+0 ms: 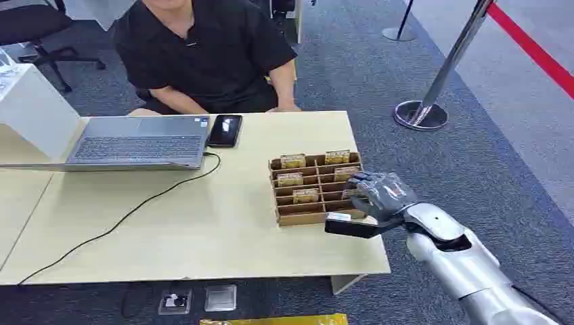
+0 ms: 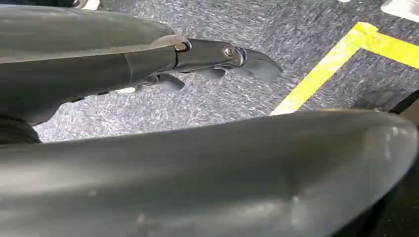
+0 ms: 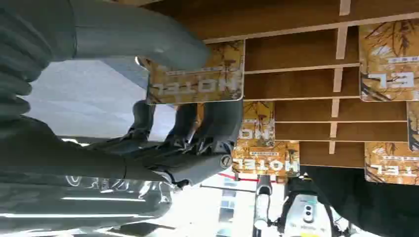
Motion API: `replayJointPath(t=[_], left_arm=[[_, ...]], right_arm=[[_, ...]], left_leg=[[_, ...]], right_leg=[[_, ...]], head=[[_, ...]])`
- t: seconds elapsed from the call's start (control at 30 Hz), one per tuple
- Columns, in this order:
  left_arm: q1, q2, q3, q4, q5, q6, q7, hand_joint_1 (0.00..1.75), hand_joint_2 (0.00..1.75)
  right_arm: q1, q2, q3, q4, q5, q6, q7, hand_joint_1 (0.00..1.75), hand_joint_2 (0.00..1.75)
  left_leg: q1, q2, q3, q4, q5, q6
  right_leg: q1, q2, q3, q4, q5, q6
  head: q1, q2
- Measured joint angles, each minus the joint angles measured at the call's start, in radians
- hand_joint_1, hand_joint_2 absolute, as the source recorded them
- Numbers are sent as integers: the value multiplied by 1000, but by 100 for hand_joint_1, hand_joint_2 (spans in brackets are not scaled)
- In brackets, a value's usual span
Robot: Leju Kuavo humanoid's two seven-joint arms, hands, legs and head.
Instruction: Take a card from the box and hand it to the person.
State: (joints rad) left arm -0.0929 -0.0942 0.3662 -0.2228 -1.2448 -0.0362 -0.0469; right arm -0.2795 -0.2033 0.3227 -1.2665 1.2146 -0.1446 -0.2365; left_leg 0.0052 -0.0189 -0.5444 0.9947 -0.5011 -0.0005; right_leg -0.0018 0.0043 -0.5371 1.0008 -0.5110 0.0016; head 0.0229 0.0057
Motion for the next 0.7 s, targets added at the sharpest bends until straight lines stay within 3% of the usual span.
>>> replayJointPath(t=[0.13,0.17,0.37,0.4,0.43,0.7], left_arm=[[0,0,0,0,-1,0,-1,0,0],[0,0,0,0,-1,0,-4,0,175],[0,0,0,0,-9,0,-13,0,175],[0,0,0,0,-11,0,-14,0,0],[0,0,-1,0,-13,0,-15,0,0],[-1,0,-17,0,-42,19,-27,0,0]], right_arm=[[3,0,0,-2,0,0,0,147,175],[3,0,0,-5,0,0,0,148,175],[4,0,-2,-7,0,1,1,162,175],[5,0,-2,-9,0,1,3,168,175],[5,-1,-2,-9,0,1,4,175,175],[10,-6,-4,-19,-4,-1,4,175,175]], left_leg=[[0,0,0,0,0,0],[0,0,0,0,0,0],[0,0,1,0,0,0],[0,0,1,0,0,0],[0,0,1,0,0,0],[0,0,0,0,0,0]], right_leg=[[0,0,0,0,0,0],[0,0,0,0,0,0],[0,0,0,0,0,0],[0,0,0,0,0,0],[0,0,0,0,0,0],[0,0,0,0,0,0]], head=[[0,0],[0,0],[0,0],[0,0],[0,0],[0,0]])
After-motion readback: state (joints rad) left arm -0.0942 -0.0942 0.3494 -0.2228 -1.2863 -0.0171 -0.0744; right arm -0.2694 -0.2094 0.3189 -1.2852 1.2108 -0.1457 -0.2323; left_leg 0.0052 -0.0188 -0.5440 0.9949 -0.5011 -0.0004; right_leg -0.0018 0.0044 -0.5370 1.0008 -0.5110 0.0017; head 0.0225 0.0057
